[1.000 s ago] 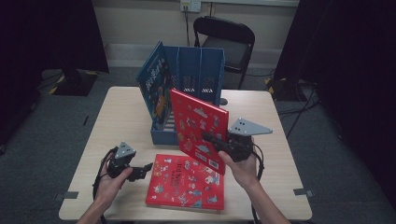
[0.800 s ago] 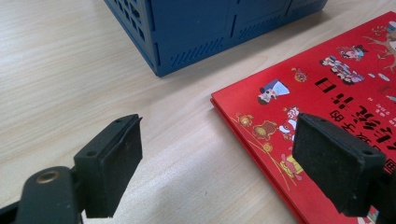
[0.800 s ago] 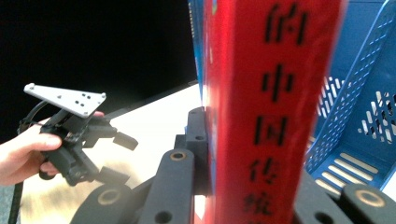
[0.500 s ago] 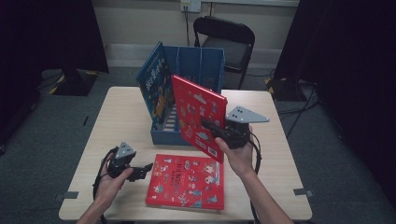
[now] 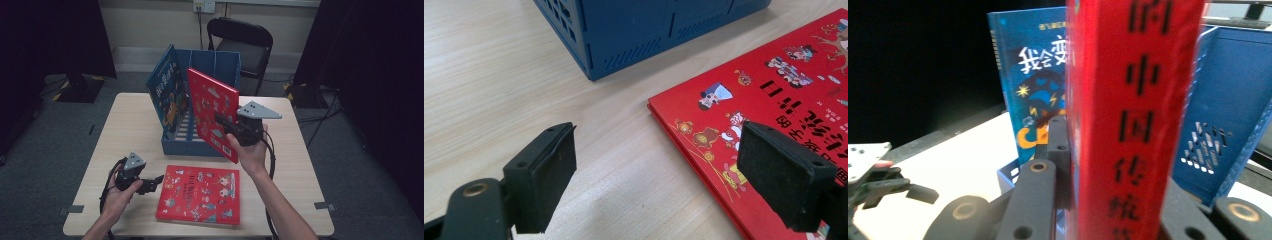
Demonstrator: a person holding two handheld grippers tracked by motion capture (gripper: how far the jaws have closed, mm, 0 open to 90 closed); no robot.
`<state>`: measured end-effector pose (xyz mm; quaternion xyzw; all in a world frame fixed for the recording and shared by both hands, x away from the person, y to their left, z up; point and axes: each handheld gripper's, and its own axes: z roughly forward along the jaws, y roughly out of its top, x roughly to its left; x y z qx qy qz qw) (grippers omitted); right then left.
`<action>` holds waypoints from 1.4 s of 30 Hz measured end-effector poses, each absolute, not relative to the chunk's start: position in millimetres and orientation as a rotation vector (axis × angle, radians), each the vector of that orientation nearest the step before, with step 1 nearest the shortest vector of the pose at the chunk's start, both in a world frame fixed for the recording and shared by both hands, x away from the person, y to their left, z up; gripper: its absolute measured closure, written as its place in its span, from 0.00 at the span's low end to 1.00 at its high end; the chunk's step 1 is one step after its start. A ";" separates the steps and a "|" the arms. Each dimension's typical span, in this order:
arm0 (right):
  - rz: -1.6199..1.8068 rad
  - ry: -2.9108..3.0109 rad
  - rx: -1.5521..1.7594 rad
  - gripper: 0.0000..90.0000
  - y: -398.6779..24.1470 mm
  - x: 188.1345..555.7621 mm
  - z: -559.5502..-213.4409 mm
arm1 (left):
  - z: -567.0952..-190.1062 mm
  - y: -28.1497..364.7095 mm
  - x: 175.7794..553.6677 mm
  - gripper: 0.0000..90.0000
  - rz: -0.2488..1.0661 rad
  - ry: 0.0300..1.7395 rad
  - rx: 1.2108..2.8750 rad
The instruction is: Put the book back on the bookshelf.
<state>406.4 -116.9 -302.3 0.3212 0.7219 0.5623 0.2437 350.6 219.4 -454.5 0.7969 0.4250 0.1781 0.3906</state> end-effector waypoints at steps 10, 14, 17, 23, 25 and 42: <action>1.474 1.943 0.929 0.90 -101.1 425.9 -304.9 | -454.9 219.0 350.5 0.18 0.449 1.074 2.032; 1.457 1.933 0.948 0.90 -92.6 434.0 -306.5 | -455.1 218.6 350.4 0.18 0.452 1.070 2.033; 1.442 1.924 0.964 0.90 -87.8 439.5 -308.6 | -455.1 218.9 350.4 0.18 0.452 1.071 2.032; 1.415 1.897 1.010 0.90 -80.3 450.4 -311.8 | -455.2 218.8 350.5 0.18 0.452 1.069 2.032; 1.403 1.892 1.014 0.90 -77.8 453.6 -312.0 | -455.2 218.7 350.7 0.18 0.454 1.065 2.036; 1.298 1.810 1.114 0.90 -55.2 480.5 -319.0 | -454.8 218.4 349.8 0.18 0.453 1.062 2.033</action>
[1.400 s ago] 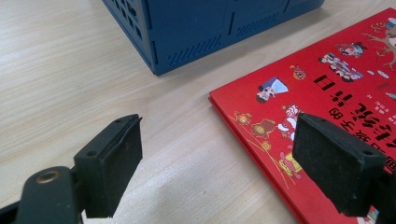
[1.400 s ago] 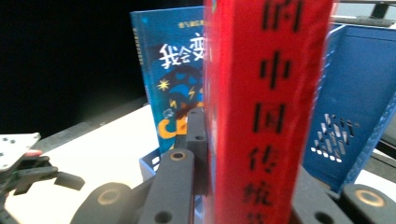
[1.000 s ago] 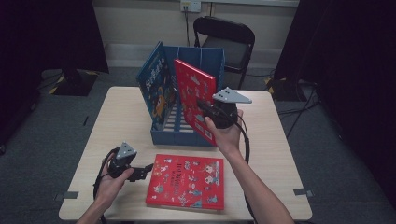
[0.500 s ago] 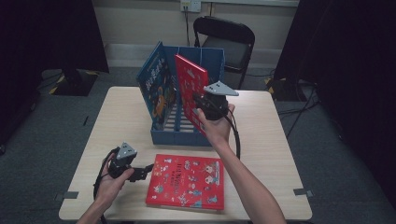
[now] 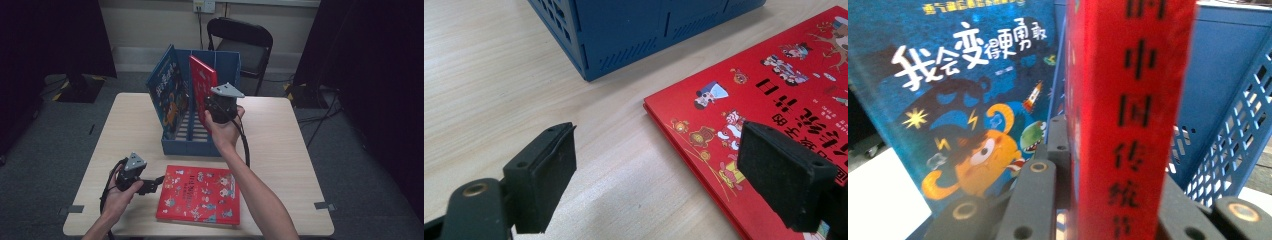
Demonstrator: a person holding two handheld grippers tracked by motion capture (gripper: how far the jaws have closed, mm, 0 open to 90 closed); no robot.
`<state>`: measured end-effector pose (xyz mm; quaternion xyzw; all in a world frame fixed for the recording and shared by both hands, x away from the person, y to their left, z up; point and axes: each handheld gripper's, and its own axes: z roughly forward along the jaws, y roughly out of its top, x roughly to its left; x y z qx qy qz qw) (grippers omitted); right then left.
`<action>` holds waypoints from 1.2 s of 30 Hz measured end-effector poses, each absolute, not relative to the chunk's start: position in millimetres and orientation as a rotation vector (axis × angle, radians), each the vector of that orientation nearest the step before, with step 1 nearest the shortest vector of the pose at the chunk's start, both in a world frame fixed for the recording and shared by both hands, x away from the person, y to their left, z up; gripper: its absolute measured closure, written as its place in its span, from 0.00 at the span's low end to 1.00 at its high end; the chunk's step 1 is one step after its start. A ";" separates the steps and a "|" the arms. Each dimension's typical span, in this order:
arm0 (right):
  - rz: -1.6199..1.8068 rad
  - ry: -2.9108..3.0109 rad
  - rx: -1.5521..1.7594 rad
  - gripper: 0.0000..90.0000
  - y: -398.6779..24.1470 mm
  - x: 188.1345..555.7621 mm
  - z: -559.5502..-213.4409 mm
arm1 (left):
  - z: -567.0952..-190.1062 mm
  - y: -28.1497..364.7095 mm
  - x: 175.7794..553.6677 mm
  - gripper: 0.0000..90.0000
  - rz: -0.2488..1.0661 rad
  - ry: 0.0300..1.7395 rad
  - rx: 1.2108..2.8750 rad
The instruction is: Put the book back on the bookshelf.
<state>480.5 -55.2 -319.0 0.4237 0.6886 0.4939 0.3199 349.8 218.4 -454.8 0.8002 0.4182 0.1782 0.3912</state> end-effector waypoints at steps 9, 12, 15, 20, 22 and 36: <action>1.309 1.783 1.168 0.90 -51.4 496.8 -325.2 | -455.1 218.2 350.1 0.18 0.445 1.063 2.032; 1.298 1.777 1.172 0.90 -49.2 500.1 -326.3 | -455.2 217.2 349.8 0.18 0.438 1.062 2.027; 1.292 1.775 1.172 0.90 -47.0 501.6 -326.5 | -455.1 216.9 349.9 0.18 0.444 1.054 2.039; 1.301 1.753 1.190 0.90 -43.1 506.9 -327.7 | -454.9 216.9 349.6 0.18 0.442 1.051 2.037; 1.291 1.742 1.191 0.90 -41.5 508.6 -328.6 | -454.7 216.9 349.5 0.18 0.445 1.049 2.037; 1.294 1.714 1.244 0.90 -33.2 524.3 -342.8 | -454.9 214.0 348.5 0.18 0.450 1.015 2.059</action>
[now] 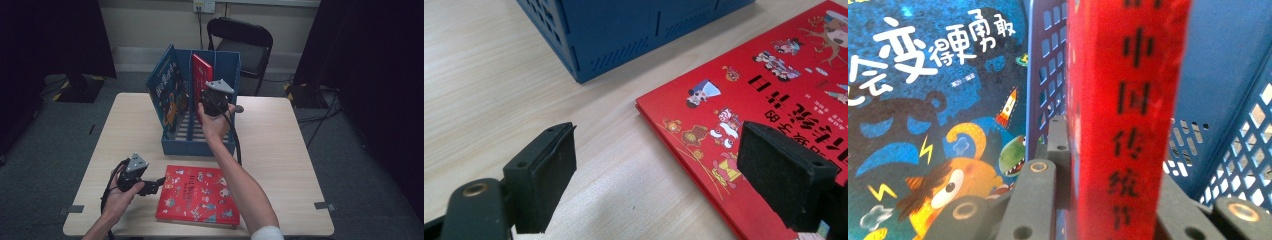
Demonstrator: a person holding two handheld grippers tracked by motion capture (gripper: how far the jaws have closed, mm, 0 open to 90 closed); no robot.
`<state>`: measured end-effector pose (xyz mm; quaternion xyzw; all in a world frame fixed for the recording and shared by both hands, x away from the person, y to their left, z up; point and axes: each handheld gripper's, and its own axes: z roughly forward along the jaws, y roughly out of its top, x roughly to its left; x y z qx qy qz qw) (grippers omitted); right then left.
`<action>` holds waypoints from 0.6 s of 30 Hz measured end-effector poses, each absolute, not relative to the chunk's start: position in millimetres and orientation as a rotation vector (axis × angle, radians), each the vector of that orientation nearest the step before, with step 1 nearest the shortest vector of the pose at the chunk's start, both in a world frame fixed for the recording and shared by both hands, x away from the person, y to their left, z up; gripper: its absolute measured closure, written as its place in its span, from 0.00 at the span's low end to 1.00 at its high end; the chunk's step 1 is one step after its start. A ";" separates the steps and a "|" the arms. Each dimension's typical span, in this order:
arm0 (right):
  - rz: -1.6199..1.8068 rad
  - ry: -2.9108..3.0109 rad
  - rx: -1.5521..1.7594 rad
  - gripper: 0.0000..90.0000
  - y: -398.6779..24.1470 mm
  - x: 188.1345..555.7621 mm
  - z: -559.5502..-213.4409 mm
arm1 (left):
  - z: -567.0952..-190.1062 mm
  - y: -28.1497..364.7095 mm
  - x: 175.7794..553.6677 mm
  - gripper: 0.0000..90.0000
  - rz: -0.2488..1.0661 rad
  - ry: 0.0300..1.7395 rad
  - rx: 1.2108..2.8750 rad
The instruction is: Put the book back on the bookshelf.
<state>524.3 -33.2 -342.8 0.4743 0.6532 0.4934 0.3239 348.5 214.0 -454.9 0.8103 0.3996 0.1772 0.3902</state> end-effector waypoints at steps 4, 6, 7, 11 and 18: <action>1.286 1.702 1.252 0.90 -30.4 527.8 -344.4 | -455.6 213.2 348.7 0.18 0.447 1.013 2.068; 1.290 1.698 1.251 0.90 -29.7 529.1 -345.9 | -455.5 213.5 348.6 0.18 0.445 1.017 2.067; 1.297 1.696 1.265 0.90 -29.8 530.9 -347.5 | -455.5 213.6 348.5 0.18 0.444 1.018 2.064; 1.305 1.688 1.275 0.90 -29.3 532.2 -351.2 | -455.9 213.3 348.6 0.18 0.440 1.016 2.065; 1.306 1.676 1.266 0.89 -27.8 531.7 -353.7 | -456.1 212.3 348.2 0.18 0.439 1.016 2.065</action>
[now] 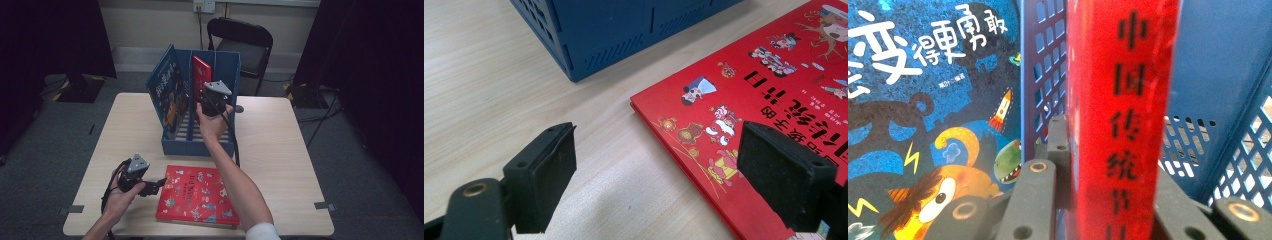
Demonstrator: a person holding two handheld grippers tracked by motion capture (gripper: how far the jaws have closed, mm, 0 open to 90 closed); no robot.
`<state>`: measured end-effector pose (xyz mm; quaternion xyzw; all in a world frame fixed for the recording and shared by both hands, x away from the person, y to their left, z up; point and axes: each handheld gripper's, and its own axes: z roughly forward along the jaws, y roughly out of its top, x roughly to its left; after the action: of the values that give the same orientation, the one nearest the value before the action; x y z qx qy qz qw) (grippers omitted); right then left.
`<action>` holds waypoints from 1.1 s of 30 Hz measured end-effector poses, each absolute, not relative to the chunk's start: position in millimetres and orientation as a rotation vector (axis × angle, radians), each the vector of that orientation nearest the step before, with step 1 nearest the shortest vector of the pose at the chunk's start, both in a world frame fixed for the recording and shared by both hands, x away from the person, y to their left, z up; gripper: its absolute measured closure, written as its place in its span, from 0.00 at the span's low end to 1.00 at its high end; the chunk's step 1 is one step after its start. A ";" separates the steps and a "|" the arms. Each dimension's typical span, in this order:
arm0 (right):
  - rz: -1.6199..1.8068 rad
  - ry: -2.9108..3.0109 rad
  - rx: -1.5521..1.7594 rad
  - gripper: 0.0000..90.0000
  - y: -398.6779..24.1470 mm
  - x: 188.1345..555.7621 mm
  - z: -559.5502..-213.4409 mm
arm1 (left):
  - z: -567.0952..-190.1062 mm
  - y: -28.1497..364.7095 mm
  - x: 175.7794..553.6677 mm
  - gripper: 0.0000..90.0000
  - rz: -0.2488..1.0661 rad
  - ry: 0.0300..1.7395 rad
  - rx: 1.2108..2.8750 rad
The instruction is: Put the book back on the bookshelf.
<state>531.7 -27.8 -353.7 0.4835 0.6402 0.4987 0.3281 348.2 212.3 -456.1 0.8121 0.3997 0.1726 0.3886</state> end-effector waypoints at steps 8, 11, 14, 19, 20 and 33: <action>1.313 1.654 1.285 0.89 -24.0 535.2 -357.4 | -456.2 212.4 348.7 0.18 0.442 1.007 2.075; 1.320 1.650 1.286 0.89 -24.1 535.3 -360.3 | -456.8 212.3 348.9 0.18 0.433 1.008 2.079; 1.314 1.651 1.284 0.89 -24.3 535.3 -364.7 | -456.9 211.6 348.5 0.18 0.433 1.007 2.073; 1.314 1.664 1.296 0.89 -25.3 534.3 -374.9 | -457.0 211.2 348.7 0.18 0.438 1.000 2.082; 1.315 1.668 1.298 0.89 -25.9 534.2 -377.3 | -457.1 211.0 348.7 0.18 0.438 1.003 2.081; 1.301 1.773 1.247 0.89 -34.7 513.4 -384.4 | -458.1 208.8 349.2 0.18 0.433 0.996 2.090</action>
<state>513.4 -34.7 -384.4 0.4701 0.6687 0.4905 0.3021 349.2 208.8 -458.1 0.8197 0.3905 0.1699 0.3830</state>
